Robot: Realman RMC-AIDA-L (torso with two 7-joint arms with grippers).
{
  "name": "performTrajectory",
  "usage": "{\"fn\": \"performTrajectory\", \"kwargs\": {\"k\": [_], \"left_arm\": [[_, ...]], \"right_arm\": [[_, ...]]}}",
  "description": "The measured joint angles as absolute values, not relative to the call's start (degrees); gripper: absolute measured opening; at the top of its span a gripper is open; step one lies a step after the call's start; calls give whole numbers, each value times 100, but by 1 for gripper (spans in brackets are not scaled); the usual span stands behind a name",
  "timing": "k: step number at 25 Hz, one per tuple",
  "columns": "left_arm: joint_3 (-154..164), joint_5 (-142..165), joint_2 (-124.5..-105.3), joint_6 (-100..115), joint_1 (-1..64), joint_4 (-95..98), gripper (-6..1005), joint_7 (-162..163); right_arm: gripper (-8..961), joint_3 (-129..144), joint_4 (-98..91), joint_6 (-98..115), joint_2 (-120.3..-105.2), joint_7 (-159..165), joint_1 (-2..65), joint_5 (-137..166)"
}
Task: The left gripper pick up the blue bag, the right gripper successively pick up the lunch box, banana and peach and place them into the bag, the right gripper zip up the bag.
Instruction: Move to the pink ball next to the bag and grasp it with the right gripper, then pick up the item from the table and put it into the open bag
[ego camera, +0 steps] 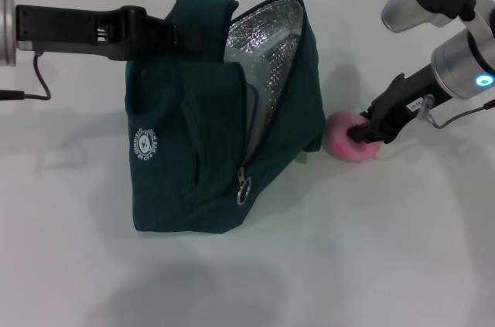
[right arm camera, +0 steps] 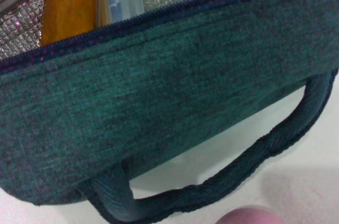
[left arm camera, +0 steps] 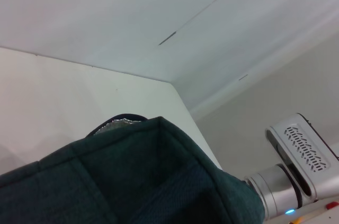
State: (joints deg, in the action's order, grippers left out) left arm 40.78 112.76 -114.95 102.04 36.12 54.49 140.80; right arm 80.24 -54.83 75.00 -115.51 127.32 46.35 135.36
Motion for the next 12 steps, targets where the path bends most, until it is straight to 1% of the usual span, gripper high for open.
{"fn": "performTrajectory", "kwargs": {"k": [6,12], "left_arm": [[4078,11276,-11495,10204,3608,5449,41,14080],[4078,11277,-11487,10204,3593,5449,41,14080]], "right_arm": [[185,7957,-5578,7563,-11543,12719,4605,13495],[145,7033,-6340,8078,-11539,12743,4265,13475]]}}
